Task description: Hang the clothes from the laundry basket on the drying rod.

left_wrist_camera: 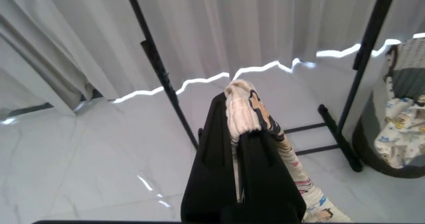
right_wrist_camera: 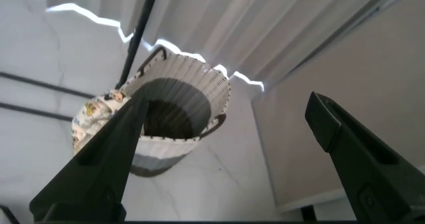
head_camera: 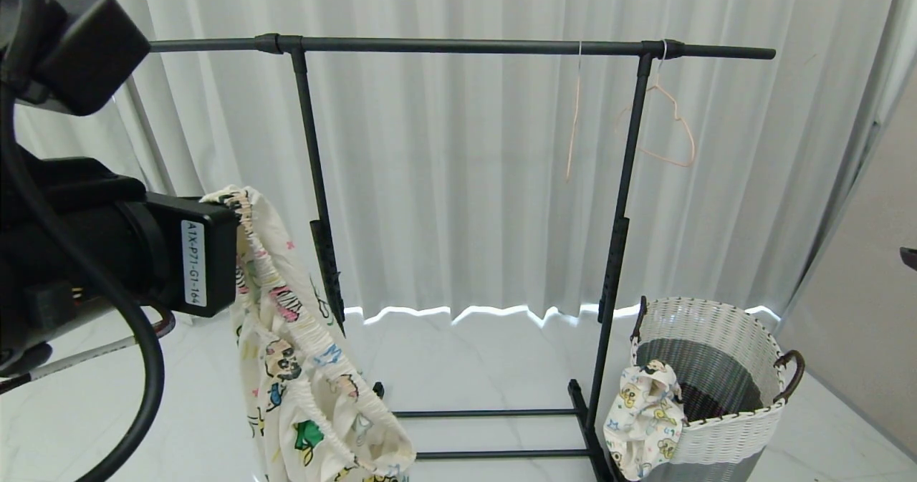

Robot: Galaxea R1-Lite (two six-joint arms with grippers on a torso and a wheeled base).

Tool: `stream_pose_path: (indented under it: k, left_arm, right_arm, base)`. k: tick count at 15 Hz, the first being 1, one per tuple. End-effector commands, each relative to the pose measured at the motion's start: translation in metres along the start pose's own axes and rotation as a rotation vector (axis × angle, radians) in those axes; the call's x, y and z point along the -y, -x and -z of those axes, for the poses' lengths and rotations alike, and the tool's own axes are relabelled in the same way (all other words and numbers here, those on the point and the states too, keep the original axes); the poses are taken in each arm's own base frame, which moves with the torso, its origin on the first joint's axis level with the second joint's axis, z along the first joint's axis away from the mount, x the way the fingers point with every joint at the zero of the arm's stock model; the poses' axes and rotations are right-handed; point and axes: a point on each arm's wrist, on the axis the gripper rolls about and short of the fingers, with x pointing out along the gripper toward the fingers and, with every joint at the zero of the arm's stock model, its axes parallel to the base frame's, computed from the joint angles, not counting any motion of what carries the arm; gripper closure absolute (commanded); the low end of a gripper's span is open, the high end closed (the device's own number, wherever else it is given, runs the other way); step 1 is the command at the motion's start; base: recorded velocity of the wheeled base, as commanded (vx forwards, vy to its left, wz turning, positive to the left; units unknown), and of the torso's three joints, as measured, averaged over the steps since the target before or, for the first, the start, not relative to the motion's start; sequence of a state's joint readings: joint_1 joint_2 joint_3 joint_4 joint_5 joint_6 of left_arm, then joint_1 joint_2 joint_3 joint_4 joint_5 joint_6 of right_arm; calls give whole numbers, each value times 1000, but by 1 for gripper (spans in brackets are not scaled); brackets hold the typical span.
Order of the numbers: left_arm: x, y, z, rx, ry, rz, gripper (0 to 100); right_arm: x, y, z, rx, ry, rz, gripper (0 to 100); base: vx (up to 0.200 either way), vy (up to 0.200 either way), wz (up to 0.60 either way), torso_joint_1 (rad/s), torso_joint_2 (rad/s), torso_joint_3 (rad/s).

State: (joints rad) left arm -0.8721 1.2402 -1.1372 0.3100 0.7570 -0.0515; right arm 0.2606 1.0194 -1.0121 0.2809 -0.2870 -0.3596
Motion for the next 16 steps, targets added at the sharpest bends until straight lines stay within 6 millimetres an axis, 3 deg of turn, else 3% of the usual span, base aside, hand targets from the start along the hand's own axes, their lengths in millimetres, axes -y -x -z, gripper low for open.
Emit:
stream_pose_path:
  k: [1, 9, 16]
  left_arm:
    - [-3, 3, 4, -1, 0, -3, 100]
    - [-2, 1, 5, -7, -7, -2, 100]
    - [-3, 2, 5, -4, -5, -22, 100]
  right_arm:
    - [-6, -7, 11, -6, -8, -3, 0]
    - [-21, -24, 31, 106, 11, -4, 0]
    - [-21, -26, 32, 140, -73, -1, 0]
  base:
    - [0, 0, 0, 0, 0, 0]
    - [0, 0, 0, 0, 0, 0]
    - [0, 0, 0, 0, 0, 0]
